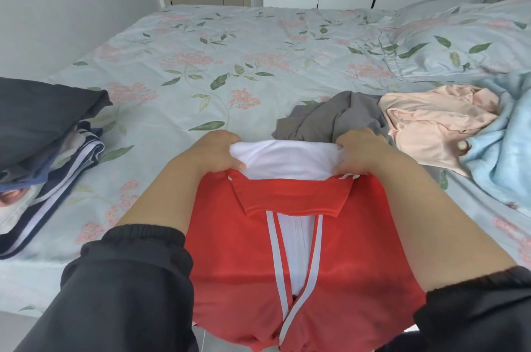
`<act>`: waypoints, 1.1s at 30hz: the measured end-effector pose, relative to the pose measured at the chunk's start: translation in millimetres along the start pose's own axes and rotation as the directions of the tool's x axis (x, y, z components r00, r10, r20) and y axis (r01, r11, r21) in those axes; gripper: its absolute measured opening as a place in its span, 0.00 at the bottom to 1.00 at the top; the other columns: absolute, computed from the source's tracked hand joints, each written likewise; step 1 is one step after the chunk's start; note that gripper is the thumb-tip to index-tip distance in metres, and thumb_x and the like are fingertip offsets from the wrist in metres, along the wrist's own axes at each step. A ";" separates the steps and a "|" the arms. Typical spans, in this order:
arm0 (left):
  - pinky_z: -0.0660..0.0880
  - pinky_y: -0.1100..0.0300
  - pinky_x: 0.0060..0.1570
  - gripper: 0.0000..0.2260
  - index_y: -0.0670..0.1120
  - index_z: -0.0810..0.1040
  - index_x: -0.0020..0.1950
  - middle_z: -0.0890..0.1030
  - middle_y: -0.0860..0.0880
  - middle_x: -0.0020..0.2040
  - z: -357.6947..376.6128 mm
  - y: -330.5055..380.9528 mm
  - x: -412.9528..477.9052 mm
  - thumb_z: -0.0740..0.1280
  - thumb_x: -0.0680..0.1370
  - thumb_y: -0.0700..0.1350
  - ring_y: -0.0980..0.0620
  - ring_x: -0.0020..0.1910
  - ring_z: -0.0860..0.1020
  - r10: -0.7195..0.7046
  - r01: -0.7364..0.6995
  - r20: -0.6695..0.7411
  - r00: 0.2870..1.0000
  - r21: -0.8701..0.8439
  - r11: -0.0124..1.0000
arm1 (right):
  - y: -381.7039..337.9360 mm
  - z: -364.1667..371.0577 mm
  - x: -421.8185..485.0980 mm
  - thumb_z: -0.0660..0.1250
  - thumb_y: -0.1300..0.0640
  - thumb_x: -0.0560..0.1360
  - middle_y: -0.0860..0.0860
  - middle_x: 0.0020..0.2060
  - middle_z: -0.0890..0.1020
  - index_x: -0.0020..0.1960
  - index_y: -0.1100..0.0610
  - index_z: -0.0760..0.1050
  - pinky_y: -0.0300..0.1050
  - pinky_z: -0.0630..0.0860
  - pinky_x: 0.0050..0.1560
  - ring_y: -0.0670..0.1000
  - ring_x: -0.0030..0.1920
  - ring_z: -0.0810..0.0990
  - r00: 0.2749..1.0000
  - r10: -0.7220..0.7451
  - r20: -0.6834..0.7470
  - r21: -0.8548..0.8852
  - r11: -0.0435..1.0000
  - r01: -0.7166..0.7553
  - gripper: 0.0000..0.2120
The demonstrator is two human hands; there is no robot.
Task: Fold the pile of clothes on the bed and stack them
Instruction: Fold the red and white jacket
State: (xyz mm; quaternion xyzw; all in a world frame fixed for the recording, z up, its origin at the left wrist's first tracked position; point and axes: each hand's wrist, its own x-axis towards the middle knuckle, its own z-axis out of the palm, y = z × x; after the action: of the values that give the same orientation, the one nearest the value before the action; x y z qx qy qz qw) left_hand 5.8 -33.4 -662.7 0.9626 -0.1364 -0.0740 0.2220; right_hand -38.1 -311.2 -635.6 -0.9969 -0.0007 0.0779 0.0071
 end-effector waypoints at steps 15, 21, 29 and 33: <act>0.63 0.57 0.39 0.10 0.46 0.70 0.38 0.78 0.40 0.44 -86.2 62.0 -23.5 0.71 0.72 0.41 0.41 0.47 0.75 0.177 -0.090 -0.402 0.898 0.226 0.970 | 6.9 -83.8 -31.6 0.70 0.64 0.69 0.62 0.51 0.79 0.44 0.62 0.74 0.48 0.72 0.47 0.63 0.54 0.77 0.876 0.062 -0.478 0.154 0.988 0.014 0.07; 0.62 0.55 0.36 0.05 0.43 0.70 0.44 0.78 0.37 0.47 -126.8 73.6 13.4 0.66 0.75 0.39 0.37 0.46 0.76 0.312 -0.093 -0.433 0.846 0.456 0.885 | 9.2 -134.4 12.9 0.69 0.65 0.70 0.64 0.51 0.78 0.44 0.62 0.72 0.51 0.73 0.48 0.65 0.53 0.77 0.844 0.002 -0.536 0.050 0.998 0.029 0.06; 0.64 0.52 0.38 0.08 0.40 0.73 0.54 0.79 0.39 0.50 -104.2 64.1 81.3 0.61 0.75 0.34 0.36 0.49 0.78 0.266 0.079 -0.502 0.823 0.565 0.821 | 9.5 -102.5 86.8 0.68 0.67 0.71 0.65 0.52 0.73 0.53 0.66 0.70 0.51 0.64 0.40 0.66 0.51 0.75 0.762 0.034 -0.647 0.037 0.999 -0.013 0.13; 0.63 0.52 0.38 0.10 0.40 0.72 0.58 0.79 0.39 0.51 -61.9 48.6 77.8 0.61 0.76 0.35 0.36 0.49 0.78 0.217 0.085 -0.464 0.859 0.547 0.833 | 9.2 -66.5 83.8 0.68 0.68 0.70 0.64 0.53 0.73 0.54 0.66 0.71 0.49 0.63 0.39 0.65 0.52 0.75 0.804 0.032 -0.594 0.026 0.999 -0.020 0.13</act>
State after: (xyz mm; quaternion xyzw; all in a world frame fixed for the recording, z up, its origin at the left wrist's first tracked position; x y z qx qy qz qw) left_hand 81.2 -73.2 -592.2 0.9642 -0.1229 0.2326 -0.0329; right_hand 55.0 -321.1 -583.0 -0.9710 0.0160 -0.2380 0.0149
